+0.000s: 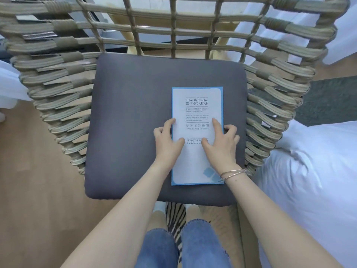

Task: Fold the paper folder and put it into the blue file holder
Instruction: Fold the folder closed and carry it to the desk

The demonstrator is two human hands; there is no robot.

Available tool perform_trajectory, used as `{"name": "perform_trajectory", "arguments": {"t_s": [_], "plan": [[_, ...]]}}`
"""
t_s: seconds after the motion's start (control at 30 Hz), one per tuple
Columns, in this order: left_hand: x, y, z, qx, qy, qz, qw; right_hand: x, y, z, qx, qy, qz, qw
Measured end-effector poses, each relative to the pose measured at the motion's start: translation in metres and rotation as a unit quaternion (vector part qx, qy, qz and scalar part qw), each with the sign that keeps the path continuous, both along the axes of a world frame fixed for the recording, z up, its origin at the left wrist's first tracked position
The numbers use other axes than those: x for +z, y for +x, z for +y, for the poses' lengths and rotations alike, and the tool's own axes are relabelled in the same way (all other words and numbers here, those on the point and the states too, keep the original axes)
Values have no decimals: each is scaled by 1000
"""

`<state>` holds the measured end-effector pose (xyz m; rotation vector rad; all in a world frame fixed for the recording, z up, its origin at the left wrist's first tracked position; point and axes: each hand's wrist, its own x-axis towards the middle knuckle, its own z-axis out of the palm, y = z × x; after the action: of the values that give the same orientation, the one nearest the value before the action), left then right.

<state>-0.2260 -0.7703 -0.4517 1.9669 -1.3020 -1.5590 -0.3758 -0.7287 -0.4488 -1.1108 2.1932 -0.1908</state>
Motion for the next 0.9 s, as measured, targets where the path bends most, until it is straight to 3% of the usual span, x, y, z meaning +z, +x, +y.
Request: {"name": "perform_trajectory", "arguments": {"t_s": [0.2, 0.4, 0.63, 0.9], "plan": [[13, 16, -9, 25, 49, 140, 989, 15, -25, 3, -151, -53, -221, 962], [89, 22, -14, 27, 45, 208, 977, 89, -35, 6, -217, -116, -345, 906], [255, 24, -20, 19, -37, 229, 973, 249, -30, -1, -203, -203, -398, 871], [433, 36, -32, 9, -136, 255, 957, 434, -25, -18, -114, -288, -409, 859]]}}
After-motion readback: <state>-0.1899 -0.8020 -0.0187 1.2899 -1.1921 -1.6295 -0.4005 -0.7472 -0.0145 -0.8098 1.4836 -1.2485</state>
